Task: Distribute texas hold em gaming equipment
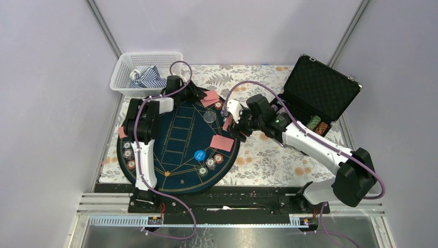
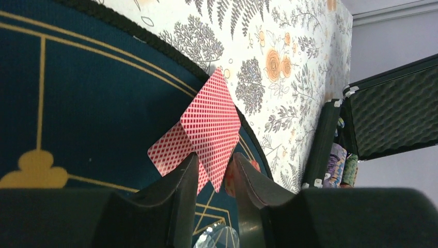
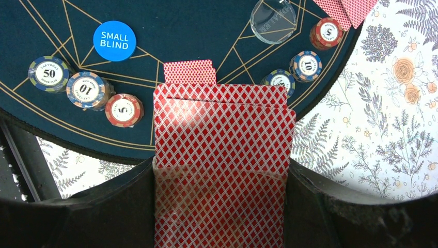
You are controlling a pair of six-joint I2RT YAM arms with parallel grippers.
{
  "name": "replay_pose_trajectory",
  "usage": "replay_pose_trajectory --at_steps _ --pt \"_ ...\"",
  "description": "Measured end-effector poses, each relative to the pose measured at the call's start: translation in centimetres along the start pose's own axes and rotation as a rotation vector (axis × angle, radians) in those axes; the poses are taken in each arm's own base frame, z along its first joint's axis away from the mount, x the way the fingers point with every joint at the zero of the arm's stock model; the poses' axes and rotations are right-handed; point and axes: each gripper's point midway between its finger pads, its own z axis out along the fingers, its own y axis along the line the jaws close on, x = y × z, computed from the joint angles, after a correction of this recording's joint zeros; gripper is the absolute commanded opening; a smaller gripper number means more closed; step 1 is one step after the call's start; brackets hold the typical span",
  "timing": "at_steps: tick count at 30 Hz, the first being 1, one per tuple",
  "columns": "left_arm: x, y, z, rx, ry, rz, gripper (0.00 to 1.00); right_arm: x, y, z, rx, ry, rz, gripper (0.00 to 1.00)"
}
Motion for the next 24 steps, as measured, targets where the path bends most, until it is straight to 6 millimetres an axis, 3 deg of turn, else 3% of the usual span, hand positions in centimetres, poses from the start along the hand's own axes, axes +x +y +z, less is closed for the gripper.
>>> replay_pose_trajectory --at_steps 8,13,16,20,24 --pt "-0.6 -1.9 -3.5 -0.067 -0.015 0.056 0.61 0.0 0.0 0.0 -0.003 -0.001 0.001 0.15" --pt "-2.6 -5.8 -8.2 -0.068 -0.061 0.148 0.61 -0.3 0.5 -0.1 -0.029 -0.007 0.006 0.15" --pt "-2.5 -9.0 -12.0 0.008 -0.055 0.227 0.63 -1.4 0.6 -0.3 -0.048 -0.034 0.005 0.16" --pt "0.0 -12.3 -15.8 0.131 0.01 0.304 0.66 -3.0 0.6 -0.2 -0.069 -0.074 0.004 0.16" --pt "5.8 -14.4 -18.6 0.269 0.162 0.313 0.67 -3.4 0.9 0.5 -0.094 -0.088 0.013 0.16"
